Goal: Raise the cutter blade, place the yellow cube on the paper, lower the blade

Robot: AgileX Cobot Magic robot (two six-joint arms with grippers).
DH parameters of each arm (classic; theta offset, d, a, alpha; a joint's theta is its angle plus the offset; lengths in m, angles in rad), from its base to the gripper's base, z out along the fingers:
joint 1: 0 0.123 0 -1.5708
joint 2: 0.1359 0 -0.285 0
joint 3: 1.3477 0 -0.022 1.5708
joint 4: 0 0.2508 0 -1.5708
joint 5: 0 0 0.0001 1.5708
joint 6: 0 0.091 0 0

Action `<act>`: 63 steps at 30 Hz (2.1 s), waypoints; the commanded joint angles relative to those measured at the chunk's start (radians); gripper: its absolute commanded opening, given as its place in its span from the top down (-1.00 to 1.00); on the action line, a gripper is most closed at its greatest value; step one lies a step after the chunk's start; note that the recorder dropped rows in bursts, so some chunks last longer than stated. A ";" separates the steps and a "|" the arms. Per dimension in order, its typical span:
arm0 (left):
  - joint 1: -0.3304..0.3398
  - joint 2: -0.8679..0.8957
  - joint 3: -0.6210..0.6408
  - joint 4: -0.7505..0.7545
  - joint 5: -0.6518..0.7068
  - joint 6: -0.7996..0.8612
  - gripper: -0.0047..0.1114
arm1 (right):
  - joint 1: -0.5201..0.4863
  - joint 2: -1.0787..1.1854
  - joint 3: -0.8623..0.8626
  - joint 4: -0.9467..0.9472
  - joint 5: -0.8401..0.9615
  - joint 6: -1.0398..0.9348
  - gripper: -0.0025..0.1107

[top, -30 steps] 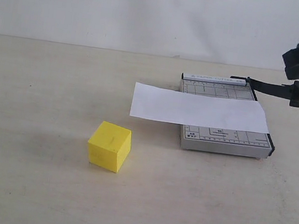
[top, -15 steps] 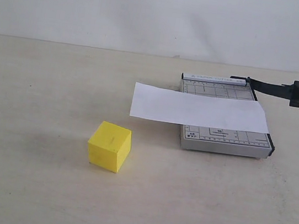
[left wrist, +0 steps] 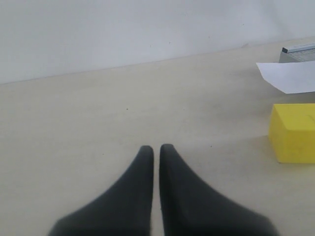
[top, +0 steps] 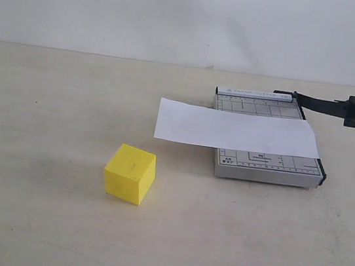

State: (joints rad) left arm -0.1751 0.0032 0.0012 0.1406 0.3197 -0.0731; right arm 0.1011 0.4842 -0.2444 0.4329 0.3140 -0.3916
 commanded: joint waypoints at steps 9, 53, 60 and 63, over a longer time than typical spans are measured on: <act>0.002 -0.003 -0.001 0.002 -0.009 0.001 0.84 | 0.001 -0.008 0.012 0.007 -0.090 0.065 0.96; 0.002 -0.003 -0.001 -0.175 -0.436 -0.130 0.84 | 0.001 0.050 0.014 0.002 -0.170 0.085 0.96; 0.002 -0.003 -0.001 -0.175 -0.614 -0.130 0.84 | 0.001 0.050 0.088 0.002 -0.285 0.083 0.96; 0.002 -0.003 -0.001 -0.175 -0.655 -0.130 0.84 | 0.001 0.050 0.122 0.002 -0.302 0.097 0.96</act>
State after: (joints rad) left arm -0.1751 0.0032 0.0012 -0.0241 -0.2830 -0.1946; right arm 0.1011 0.5312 -0.1466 0.4394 0.0414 -0.3025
